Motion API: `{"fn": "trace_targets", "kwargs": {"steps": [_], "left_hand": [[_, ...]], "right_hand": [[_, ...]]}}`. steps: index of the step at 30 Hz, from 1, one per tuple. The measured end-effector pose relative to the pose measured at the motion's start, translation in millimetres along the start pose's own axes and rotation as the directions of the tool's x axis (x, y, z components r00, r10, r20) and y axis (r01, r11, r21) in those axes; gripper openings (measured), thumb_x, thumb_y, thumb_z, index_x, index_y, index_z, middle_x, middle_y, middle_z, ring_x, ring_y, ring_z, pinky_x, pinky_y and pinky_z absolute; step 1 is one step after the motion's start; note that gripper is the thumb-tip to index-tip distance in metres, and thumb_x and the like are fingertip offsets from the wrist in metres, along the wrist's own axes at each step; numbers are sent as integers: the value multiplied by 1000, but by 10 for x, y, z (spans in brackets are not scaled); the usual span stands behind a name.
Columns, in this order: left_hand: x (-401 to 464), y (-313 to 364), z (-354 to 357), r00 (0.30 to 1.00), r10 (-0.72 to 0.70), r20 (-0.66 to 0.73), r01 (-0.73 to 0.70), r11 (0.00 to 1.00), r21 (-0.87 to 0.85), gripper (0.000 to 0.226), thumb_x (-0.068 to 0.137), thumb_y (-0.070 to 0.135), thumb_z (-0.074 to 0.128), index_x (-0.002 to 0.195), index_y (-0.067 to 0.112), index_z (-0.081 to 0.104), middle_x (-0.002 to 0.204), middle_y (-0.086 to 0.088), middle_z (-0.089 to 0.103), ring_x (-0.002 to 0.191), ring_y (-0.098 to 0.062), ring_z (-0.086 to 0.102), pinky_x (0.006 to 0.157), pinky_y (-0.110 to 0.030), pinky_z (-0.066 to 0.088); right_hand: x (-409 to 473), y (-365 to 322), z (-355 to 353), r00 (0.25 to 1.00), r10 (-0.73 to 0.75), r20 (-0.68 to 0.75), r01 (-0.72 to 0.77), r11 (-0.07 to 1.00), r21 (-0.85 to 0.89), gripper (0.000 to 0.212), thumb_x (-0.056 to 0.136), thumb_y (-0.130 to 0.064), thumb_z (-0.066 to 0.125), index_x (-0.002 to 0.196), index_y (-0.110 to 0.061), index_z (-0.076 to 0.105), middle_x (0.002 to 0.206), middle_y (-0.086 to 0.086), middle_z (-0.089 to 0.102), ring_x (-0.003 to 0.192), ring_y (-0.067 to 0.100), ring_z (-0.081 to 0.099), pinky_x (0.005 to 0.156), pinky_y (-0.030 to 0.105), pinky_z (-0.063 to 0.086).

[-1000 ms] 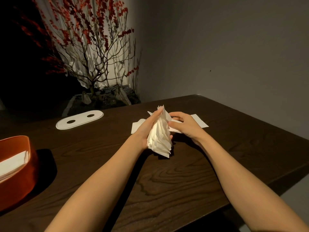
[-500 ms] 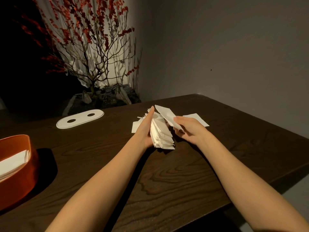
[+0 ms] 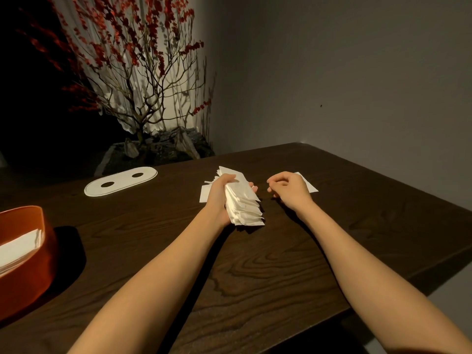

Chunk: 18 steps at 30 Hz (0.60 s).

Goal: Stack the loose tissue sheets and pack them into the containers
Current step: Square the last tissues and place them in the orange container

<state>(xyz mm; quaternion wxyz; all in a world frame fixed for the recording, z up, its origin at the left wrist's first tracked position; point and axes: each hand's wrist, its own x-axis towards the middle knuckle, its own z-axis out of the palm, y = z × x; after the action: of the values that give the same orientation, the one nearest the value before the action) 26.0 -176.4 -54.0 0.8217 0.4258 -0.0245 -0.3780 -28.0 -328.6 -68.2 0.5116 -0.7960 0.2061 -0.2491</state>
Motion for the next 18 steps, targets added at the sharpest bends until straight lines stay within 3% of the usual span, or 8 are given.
{"fn": "trace_targets", "kwargs": {"steps": [3, 5, 7, 9, 12, 15, 18], "left_hand": [[9, 1, -8, 1000, 9, -7, -9, 1000, -28, 30, 91, 31, 57, 105, 5, 53, 109, -16, 62, 95, -27, 63, 89, -44, 47], [14, -6, -1, 1000, 7, -7, -7, 1000, -14, 31, 91, 33, 59, 105, 7, 53, 105, -16, 62, 93, -25, 63, 86, -43, 48], [28, -13, 4, 1000, 5, -8, -5, 1000, 0, 30, 89, 34, 62, 103, 7, 56, 98, -14, 63, 88, -23, 62, 87, -40, 47], [50, -5, -1, 1000, 12, -6, -12, 1000, 14, 30, 88, 33, 62, 99, 5, 58, 93, -12, 62, 83, -20, 60, 93, -38, 44], [83, 45, -28, 999, 26, -18, -25, 999, 44, 35, 90, 33, 59, 102, 0, 58, 90, -11, 62, 77, -18, 58, 90, -33, 45], [87, 79, -56, 1000, 10, -17, -9, 999, 46, 45, 87, 31, 61, 119, 0, 55, 85, -10, 62, 75, -17, 59, 82, -30, 47], [94, 115, -88, 999, 31, -26, -30, 999, 12, 41, 86, 26, 64, 117, 2, 54, 86, -10, 63, 74, -18, 60, 96, -32, 45]], "right_hand": [[51, 70, -70, 997, -67, -40, 50, 942, -331, 17, 95, -16, 55, 109, -18, 66, 111, 0, 63, 94, 13, 56, 80, 30, 47], [87, 119, -120, 995, -89, -46, 53, 859, -510, 25, 95, -19, 55, 119, -18, 64, 125, 4, 57, 111, 19, 52, 92, 36, 44], [137, 200, -158, 995, -94, -26, 55, 759, -648, 33, 96, -24, 53, 128, -18, 58, 137, 9, 49, 129, 27, 40, 106, 42, 32], [171, 260, -173, 1000, -15, -13, 1, 697, -717, 40, 99, -30, 46, 136, -16, 49, 143, 11, 42, 133, 31, 33, 110, 44, 26], [177, 274, -179, 999, 34, -9, -29, 634, -773, 42, 101, -33, 41, 137, -14, 46, 140, 13, 44, 130, 32, 37, 104, 45, 31], [161, 230, -173, 997, -76, -24, 25, 588, -809, 38, 99, -30, 48, 132, -11, 51, 133, 10, 52, 123, 29, 45, 96, 42, 39], [139, 178, -123, 985, -169, -43, 53, 523, -851, 28, 95, -16, 54, 122, -7, 56, 122, 10, 58, 114, 28, 52, 82, 36, 44]]}}
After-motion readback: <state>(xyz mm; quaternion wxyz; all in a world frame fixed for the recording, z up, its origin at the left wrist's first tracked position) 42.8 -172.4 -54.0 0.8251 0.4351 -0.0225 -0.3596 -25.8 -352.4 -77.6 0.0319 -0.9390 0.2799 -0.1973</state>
